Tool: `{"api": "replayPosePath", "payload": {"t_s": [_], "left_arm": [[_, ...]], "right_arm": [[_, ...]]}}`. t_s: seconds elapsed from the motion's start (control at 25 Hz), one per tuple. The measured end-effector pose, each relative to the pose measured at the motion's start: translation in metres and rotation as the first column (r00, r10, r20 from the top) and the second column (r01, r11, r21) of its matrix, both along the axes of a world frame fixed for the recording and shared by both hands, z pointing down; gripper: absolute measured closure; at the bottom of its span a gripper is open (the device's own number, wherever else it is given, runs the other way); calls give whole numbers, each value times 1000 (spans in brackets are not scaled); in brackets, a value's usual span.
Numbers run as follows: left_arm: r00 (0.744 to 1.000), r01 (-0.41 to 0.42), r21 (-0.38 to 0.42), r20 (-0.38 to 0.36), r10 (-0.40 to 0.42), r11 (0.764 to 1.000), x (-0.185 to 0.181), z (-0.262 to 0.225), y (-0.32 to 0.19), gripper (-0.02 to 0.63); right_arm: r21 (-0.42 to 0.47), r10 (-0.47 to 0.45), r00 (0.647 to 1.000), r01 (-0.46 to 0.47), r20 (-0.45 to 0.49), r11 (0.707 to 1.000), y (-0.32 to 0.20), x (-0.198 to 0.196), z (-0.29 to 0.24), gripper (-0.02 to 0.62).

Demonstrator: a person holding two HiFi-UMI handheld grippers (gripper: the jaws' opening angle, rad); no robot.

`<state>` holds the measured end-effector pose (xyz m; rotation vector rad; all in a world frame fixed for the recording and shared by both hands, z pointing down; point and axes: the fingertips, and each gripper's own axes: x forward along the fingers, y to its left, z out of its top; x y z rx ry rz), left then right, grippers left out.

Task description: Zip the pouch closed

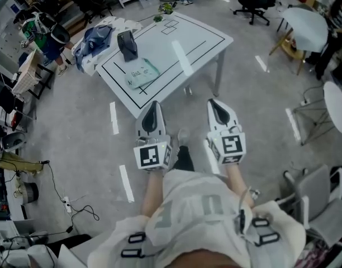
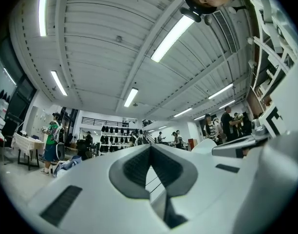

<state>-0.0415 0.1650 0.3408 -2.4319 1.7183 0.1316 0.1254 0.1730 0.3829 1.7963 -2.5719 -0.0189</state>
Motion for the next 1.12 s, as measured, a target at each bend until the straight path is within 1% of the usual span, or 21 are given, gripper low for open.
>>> {"api": "replayPosePath", "payload": {"t_s": [0.08,0.24,0.4,0.6,0.72,0.88,1.0,1.12], "left_arm": [[1000,1,2,2,-1,1000,-5,4,-13,600],[1000,15,-31,-13,-15,999,-16,18,-43,600],[1000,19,-55,-16,-20,998,-26,29,-90,600],[999,21,-69,-28,-23,997,-41,37,-166,600],[999,28,-81,-39,-32,996,-53,42,-216,600],[998,29,-117,-52,-35,993,-73,45,-272,600],[999,16,-105,-38,-20,994,-82,41,-312,600],[1000,22,-98,-19,-24,995,-93,38,-342,600]], "right_arm": [[7,1,1000,-1,-3,1000,-14,-4,2,588],[-13,15,1000,-15,-14,1000,-45,-8,14,588],[-38,12,999,-13,-36,999,-87,-14,24,588],[-47,35,998,-38,-47,998,-165,-24,27,588],[-43,13,999,-14,-39,999,-218,-41,26,588],[-57,16,999,-17,-32,998,-279,-60,10,588],[-46,4,999,-6,-41,999,-322,-77,4,588],[-50,-24,999,21,-48,999,-352,-97,3,588]]}}
